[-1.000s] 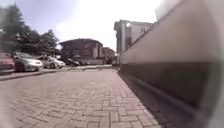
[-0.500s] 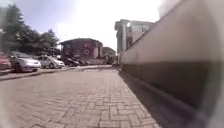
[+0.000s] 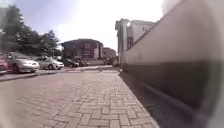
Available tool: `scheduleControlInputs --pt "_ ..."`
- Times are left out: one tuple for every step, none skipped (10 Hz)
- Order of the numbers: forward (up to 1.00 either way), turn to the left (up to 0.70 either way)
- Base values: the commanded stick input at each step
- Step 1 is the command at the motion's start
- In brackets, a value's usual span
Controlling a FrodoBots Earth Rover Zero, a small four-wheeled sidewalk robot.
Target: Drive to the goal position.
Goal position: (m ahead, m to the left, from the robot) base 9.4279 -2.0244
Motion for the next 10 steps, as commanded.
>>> scheduleControlInputs --pt "0.70 0.00" --pt "0.70 0.00" --pt "0.70 0.00" --pt "0.70 0.00" --pt "0.70 0.00" --pt "0.70 0.00" --pt "0.70 0.00" --pt "0.70 0.00" --pt "0.70 0.00" --pt "0.70 0.00"
